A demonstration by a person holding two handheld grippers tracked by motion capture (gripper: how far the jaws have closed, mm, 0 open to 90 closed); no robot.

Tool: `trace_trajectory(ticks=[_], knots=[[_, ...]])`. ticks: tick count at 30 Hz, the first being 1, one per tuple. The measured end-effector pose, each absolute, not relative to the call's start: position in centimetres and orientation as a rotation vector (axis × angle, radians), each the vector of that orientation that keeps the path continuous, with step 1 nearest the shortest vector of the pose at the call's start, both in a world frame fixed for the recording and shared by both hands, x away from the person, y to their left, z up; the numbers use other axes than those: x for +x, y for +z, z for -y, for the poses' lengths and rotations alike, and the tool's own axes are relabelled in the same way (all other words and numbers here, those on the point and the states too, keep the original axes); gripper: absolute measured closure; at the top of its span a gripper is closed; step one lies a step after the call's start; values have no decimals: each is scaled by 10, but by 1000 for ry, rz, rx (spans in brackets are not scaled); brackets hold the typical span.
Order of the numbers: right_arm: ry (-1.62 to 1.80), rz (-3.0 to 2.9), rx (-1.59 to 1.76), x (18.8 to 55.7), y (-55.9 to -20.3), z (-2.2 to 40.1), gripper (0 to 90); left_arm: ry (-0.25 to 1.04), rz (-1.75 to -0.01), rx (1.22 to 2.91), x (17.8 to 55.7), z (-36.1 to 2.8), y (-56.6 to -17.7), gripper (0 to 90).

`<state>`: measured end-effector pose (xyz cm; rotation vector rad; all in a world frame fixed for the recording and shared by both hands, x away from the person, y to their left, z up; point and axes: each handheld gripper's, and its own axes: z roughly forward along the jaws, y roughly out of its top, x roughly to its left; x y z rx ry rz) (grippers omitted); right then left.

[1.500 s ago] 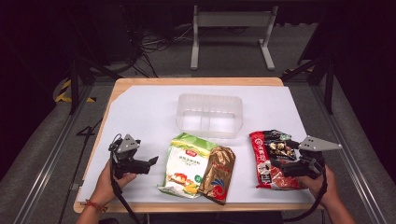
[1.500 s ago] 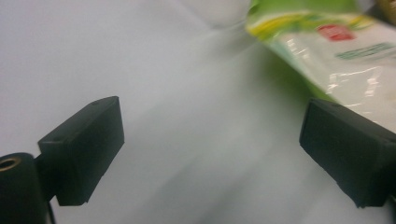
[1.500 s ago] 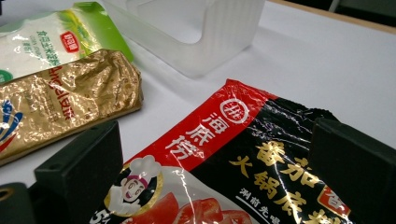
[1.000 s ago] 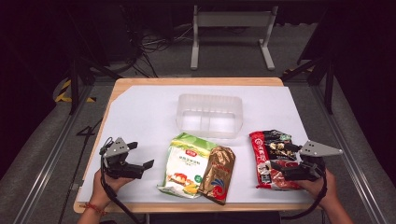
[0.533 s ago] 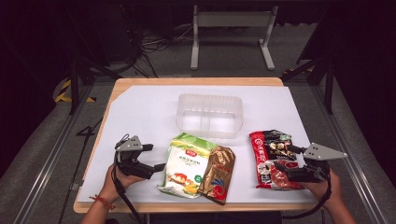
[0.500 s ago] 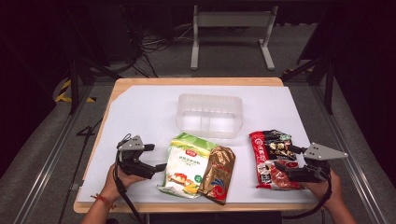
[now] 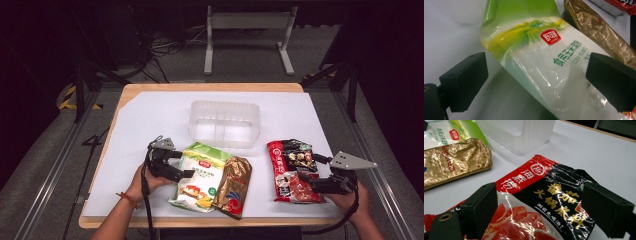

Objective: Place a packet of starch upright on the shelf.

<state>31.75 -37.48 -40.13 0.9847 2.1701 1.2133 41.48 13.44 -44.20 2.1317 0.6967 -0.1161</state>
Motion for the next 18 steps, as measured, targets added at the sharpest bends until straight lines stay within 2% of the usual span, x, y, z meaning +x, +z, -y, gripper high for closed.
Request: trace_trajectory(ticks=[6, 9, 11, 15, 16, 18], knots=[[1229, -2157, 1029, 320, -403, 380, 134, -180, -670, 2169, 423, -123, -445, 59], [1240, -2156, 1033, 320, -404, 381, 133, -255, -622, 2213, 425, -111, -445, 121], [1246, -2158, 1035, 321, -404, 381, 133, -261, -623, 2243, 426, -103, -442, 160], [1253, -2156, 1043, 321, -404, 382, 134, -340, -626, 2221, 429, -97, -444, 310], [1255, -2155, 1048, 321, -405, 382, 134, -333, -625, 2213, 429, -97, -444, 368], [1248, -2158, 1048, 321, -405, 383, 136, -317, -615, 2194, 426, -99, -444, 548]])
